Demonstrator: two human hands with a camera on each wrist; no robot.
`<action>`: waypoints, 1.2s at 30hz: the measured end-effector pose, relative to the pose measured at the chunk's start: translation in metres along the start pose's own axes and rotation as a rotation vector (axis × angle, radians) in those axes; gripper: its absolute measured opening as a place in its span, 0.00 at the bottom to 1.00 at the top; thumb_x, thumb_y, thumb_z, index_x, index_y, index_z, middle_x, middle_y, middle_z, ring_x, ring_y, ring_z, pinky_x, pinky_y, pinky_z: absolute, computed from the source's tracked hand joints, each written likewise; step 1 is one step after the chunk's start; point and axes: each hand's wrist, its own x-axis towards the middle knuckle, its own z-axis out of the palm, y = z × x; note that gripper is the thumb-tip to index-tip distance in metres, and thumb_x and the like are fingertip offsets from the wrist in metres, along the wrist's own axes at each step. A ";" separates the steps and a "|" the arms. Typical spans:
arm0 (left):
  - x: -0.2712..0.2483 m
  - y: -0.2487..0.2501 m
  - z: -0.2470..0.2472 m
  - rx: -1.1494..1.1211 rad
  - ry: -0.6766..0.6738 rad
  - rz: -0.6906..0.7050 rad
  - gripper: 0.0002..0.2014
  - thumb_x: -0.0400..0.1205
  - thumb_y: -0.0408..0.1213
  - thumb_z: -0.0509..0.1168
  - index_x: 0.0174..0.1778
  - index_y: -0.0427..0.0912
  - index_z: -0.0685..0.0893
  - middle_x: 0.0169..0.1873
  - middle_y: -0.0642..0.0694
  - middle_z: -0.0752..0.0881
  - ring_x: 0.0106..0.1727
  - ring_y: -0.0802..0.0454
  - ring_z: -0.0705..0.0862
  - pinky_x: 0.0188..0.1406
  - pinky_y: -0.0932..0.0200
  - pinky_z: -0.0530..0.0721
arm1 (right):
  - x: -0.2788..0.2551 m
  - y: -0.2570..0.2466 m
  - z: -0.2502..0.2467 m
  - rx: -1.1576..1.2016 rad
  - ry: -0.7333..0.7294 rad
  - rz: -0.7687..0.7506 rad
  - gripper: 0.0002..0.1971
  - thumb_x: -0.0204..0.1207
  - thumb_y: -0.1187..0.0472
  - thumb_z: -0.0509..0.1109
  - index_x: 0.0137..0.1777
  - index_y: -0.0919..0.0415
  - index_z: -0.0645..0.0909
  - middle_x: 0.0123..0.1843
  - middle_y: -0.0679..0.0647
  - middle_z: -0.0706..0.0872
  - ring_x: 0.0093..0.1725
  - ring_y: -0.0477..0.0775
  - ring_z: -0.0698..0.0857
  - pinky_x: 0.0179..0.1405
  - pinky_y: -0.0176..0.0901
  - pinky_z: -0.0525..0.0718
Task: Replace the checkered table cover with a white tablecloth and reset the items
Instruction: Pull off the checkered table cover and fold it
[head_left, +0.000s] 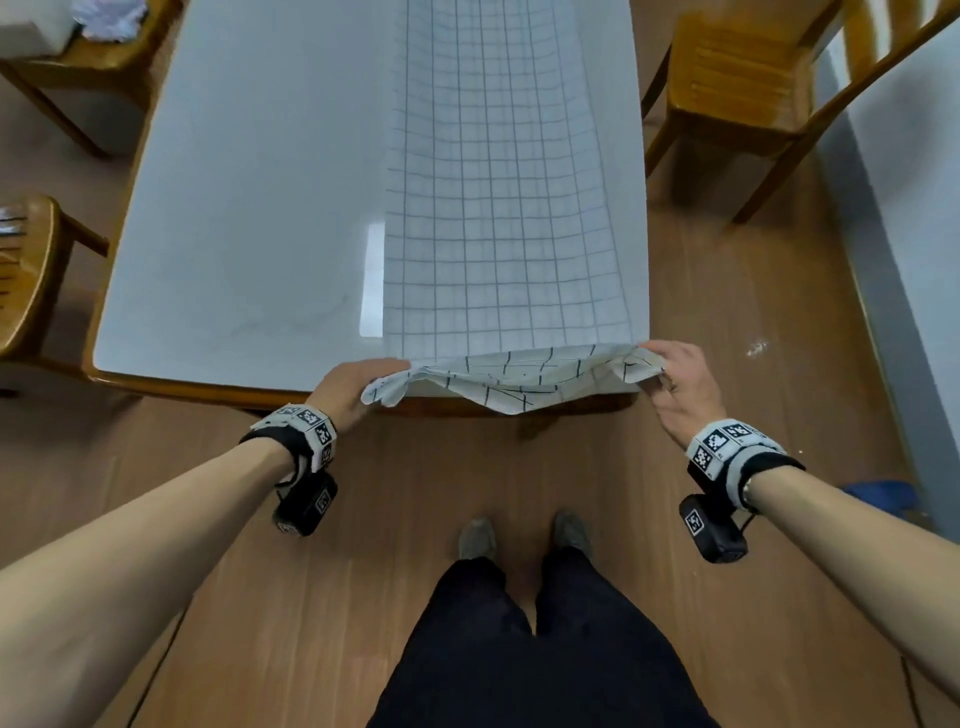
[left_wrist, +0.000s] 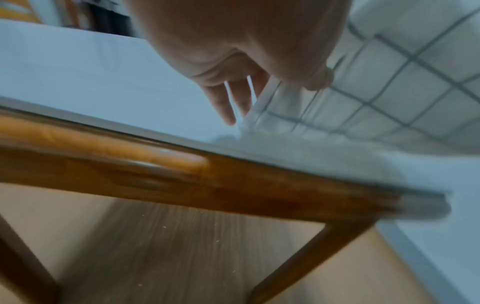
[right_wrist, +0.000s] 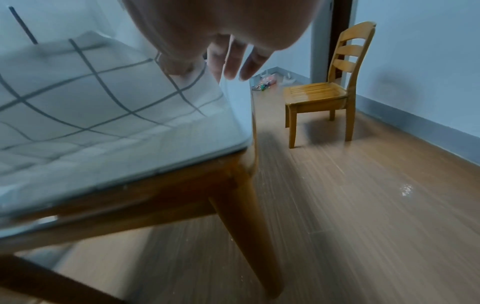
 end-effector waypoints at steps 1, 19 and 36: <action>0.001 0.002 -0.003 -0.099 0.059 -0.078 0.14 0.79 0.53 0.56 0.39 0.50 0.81 0.40 0.43 0.87 0.41 0.47 0.82 0.41 0.59 0.75 | 0.005 -0.009 -0.008 0.047 -0.006 0.065 0.10 0.81 0.58 0.71 0.60 0.55 0.87 0.64 0.54 0.85 0.66 0.53 0.77 0.64 0.59 0.81; 0.099 0.036 -0.092 -0.813 0.484 -0.481 0.28 0.85 0.57 0.61 0.23 0.45 0.66 0.23 0.46 0.70 0.26 0.51 0.69 0.27 0.60 0.65 | 0.146 -0.066 -0.056 0.563 0.153 0.403 0.26 0.87 0.45 0.61 0.28 0.58 0.66 0.26 0.52 0.64 0.27 0.50 0.64 0.29 0.41 0.63; 0.159 0.009 -0.051 -0.679 0.280 -0.700 0.16 0.86 0.43 0.62 0.33 0.41 0.73 0.29 0.45 0.76 0.32 0.49 0.73 0.30 0.56 0.70 | 0.214 -0.034 0.014 0.510 0.015 0.620 0.12 0.82 0.58 0.64 0.63 0.49 0.80 0.53 0.47 0.85 0.55 0.54 0.84 0.58 0.53 0.84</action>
